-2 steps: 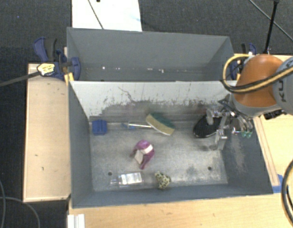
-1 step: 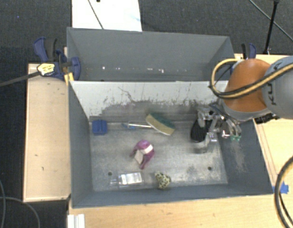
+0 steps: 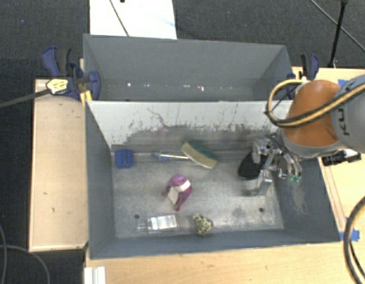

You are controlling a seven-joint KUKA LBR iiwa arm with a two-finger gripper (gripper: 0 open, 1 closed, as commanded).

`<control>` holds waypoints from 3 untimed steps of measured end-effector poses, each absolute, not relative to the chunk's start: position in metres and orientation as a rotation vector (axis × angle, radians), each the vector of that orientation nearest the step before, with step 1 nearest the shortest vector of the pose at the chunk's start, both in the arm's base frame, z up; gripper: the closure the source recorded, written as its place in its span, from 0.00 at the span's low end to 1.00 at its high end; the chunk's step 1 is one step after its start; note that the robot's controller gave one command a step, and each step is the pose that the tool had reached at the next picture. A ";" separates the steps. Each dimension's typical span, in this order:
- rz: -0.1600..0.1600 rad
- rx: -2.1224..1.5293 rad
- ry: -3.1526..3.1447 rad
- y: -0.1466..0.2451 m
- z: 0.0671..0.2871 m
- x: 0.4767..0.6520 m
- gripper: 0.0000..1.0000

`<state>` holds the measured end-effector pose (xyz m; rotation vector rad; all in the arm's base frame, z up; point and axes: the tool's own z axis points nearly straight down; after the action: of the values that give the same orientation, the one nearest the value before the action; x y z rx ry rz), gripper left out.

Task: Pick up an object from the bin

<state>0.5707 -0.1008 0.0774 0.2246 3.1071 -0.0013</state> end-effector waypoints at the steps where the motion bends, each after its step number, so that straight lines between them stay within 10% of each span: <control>1: 0.000 0.498 3.075 -0.092 0.077 0.537 0.00; 2: -0.003 0.148 3.125 -0.134 0.091 0.524 0.00; 3: 0.003 0.394 3.101 -0.125 0.075 0.591 0.00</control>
Offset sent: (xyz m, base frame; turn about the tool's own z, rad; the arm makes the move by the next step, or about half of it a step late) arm -0.0406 0.0099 -0.0074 0.1763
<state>0.5907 -0.1250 0.0746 0.3944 3.1008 0.0028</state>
